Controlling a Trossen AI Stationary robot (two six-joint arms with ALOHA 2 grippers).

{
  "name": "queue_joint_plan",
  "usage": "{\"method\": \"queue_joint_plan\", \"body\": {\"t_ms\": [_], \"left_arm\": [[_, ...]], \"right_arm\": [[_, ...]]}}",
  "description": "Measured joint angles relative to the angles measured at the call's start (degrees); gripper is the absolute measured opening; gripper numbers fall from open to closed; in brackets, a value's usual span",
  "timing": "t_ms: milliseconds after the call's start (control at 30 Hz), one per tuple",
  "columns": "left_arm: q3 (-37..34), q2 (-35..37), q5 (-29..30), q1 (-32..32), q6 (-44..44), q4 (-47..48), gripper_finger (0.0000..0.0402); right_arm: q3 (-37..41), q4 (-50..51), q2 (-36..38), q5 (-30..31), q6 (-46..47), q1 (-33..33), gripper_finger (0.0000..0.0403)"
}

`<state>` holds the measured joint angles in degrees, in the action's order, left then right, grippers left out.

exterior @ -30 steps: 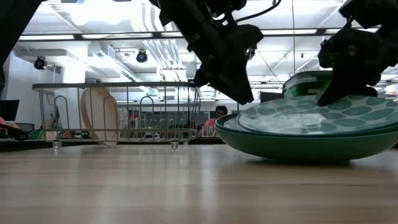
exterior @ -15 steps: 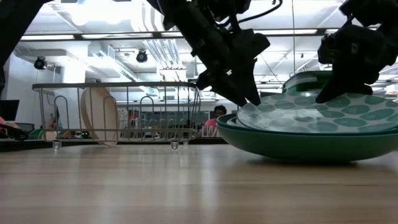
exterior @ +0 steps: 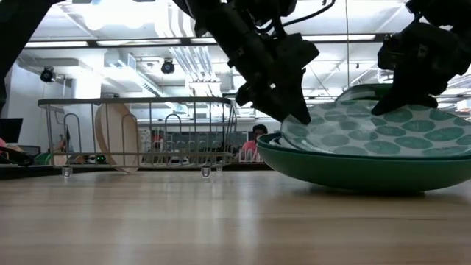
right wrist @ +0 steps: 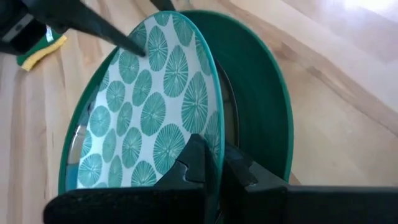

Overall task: Sort dishes
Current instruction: Put the blue patterned plate on the dish rack

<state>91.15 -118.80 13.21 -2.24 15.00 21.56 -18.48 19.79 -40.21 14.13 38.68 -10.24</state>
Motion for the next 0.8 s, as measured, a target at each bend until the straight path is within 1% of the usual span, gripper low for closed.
{"method": "queue_joint_plan", "body": {"t_ms": [133, 300, 500, 633, 800], "left_arm": [[0.0, -0.07, -0.7, 0.0, -2.75, -3.13, 0.0197], [0.0, -0.07, -1.03, 0.07, -5.48, -5.49, 0.0197], [0.0, -0.07, -5.68, 0.69, -7.53, -7.47, 0.0193], [0.02, -0.07, -6.49, 0.87, -8.84, -7.61, 0.0169], [0.09, 0.16, -7.31, 0.92, -9.09, -8.12, 0.0113]], "right_arm": [[0.0, -2.19, 0.01, 0.83, -0.48, 0.0, 0.0002], [-0.01, -2.66, -0.04, 1.03, -1.7, 0.0, 0.0002], [0.0, -6.66, -0.02, 1.22, -5.9, -0.02, 0.0002], [0.0, -8.2, -0.04, 2.29, -8.46, -0.03, 0.0002], [-0.02, -8.23, 0.08, 2.63, -10.92, -0.07, 0.0002]]}}
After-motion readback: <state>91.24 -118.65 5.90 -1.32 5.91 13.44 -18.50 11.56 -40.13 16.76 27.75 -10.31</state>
